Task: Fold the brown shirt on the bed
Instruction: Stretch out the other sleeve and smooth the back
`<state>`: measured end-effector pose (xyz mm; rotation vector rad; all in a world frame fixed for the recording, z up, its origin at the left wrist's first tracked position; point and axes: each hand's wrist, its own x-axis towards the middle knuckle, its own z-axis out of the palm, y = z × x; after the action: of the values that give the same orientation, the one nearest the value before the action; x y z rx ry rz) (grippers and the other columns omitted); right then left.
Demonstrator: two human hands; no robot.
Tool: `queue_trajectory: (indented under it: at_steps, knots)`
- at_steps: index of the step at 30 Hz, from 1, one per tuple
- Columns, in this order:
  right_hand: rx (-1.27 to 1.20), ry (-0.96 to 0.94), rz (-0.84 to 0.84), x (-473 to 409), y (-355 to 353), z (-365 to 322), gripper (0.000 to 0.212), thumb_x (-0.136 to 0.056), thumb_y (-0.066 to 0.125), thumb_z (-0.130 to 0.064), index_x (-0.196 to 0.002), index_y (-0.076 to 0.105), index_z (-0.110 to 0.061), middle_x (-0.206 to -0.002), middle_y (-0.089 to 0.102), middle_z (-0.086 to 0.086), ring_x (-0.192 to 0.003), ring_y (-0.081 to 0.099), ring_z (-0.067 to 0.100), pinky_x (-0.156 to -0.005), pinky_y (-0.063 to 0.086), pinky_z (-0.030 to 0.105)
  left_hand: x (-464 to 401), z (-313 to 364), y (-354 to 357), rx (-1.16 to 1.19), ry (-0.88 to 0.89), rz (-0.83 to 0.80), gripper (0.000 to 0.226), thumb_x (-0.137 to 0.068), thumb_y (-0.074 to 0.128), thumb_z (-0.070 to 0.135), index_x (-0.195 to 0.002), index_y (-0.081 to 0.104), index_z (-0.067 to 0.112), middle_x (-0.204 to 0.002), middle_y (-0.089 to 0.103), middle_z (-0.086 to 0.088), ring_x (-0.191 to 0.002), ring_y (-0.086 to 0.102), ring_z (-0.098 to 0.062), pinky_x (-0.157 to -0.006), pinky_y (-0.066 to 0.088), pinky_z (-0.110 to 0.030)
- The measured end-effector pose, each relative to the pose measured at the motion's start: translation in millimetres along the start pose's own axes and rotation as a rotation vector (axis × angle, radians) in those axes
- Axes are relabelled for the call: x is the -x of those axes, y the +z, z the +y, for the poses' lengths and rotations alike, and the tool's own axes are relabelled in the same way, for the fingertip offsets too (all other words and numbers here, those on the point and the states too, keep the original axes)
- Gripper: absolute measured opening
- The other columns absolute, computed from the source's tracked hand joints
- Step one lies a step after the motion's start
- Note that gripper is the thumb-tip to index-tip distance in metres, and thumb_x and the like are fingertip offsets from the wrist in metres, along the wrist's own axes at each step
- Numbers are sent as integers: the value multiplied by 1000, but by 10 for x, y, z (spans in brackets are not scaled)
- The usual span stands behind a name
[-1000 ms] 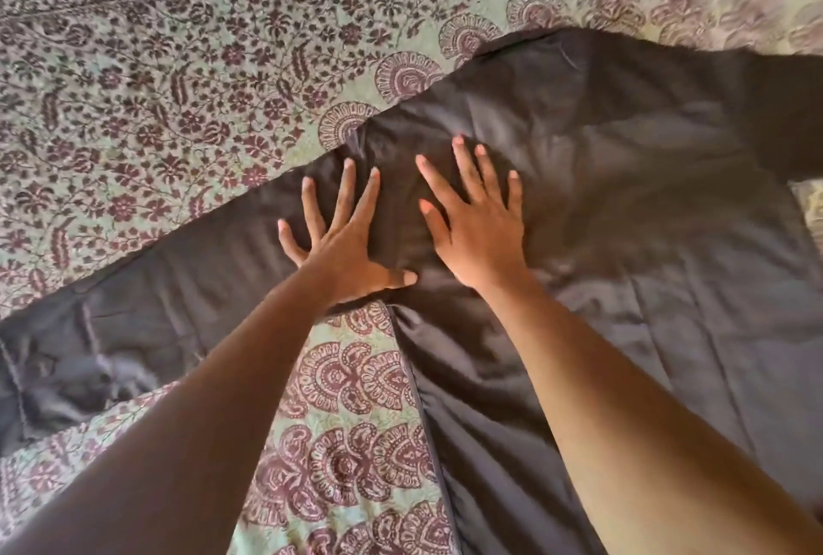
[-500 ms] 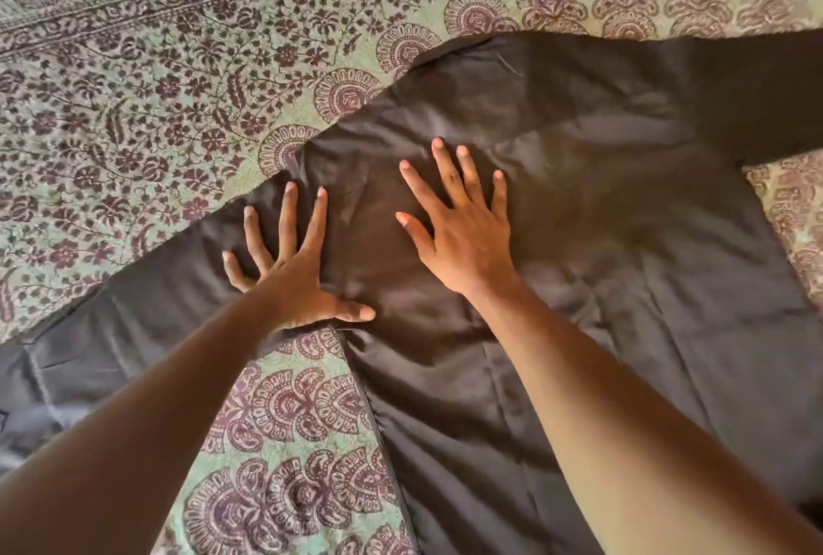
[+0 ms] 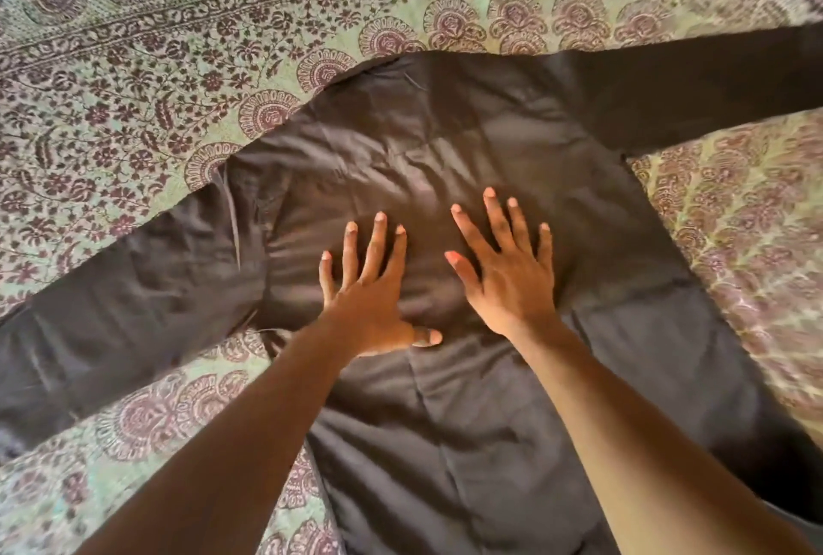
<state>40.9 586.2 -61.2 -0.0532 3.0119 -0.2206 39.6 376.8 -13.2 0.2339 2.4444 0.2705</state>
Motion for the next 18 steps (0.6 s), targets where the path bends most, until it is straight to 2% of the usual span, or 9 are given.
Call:
queue_trajectory:
  at_steps: [3, 6, 9, 11, 13, 16, 18]
  knots:
    - [-11, 232, 39, 304, -77, 558, 65, -100, 23, -73, -160, 14, -51, -174, 7, -4, -159, 12, 28, -121, 18, 65, -42, 35, 64, -23, -69, -48, 153, -53, 69, 94, -149, -40, 46, -152, -56, 16, -149, -44, -28, -124, -11, -61]
    - [-33, 394, 1, 614, -167, 1017, 72, -96, 20, -78, -161, 11, -49, -174, 2, -3, -159, 7, 31, -121, 16, 68, -50, 38, 42, -9, -110, -74, 156, -48, 71, 95, -144, -45, 50, -147, -60, 19, -147, -46, -25, -124, -12, -61]
    - [-39, 466, -1, 624, -161, 1051, 76, -94, 17, -81, -162, 9, -46, -174, -2, 2, -159, 1, 36, -120, 11, 71, -76, 66, 27, -3, -124, -74, 159, -44, 72, 96, -142, -45, 53, -145, -61, 21, -146, -47, -23, -124, -12, -59]
    - [-74, 489, 79, 485, -181, 841, 79, -96, 24, -79, -163, 14, -38, -173, -1, 10, -157, -1, 45, -119, 11, 73, -86, 73, 29, 5, -134, -52, 160, -41, 73, 95, -141, -45, 55, -146, -59, 22, -146, -46, -21, -124, -12, -59]
    - [-94, 295, 122, 324, -160, 509, 75, -99, 32, -72, -163, 16, -36, -173, -2, 9, -157, 0, 45, -120, 10, 71, -92, 84, 70, 10, -149, -19, 161, -40, 76, 93, -142, -43, 56, -149, -57, 23, -148, -44, -21, -124, -11, -58]
    - [-114, -125, -3, 215, -60, 57, 66, -101, 33, -69, -160, 15, -48, -174, -5, -3, -160, 0, 34, -123, 12, 68, -106, 91, 134, -6, -153, 10, 161, -39, 77, 92, -143, -40, 58, -151, -54, 25, -149, -43, -20, -124, -9, -57]
    - [-41, -185, -40, 304, 23, 99, 63, -100, 30, -70, -159, 15, -53, -174, -3, -5, -160, 3, 29, -122, 14, 67, -114, 82, 131, 2, -150, 11, 160, -39, 78, 91, -144, -39, 59, -151, -54, 26, -150, -42, -20, -124, -9, -58]
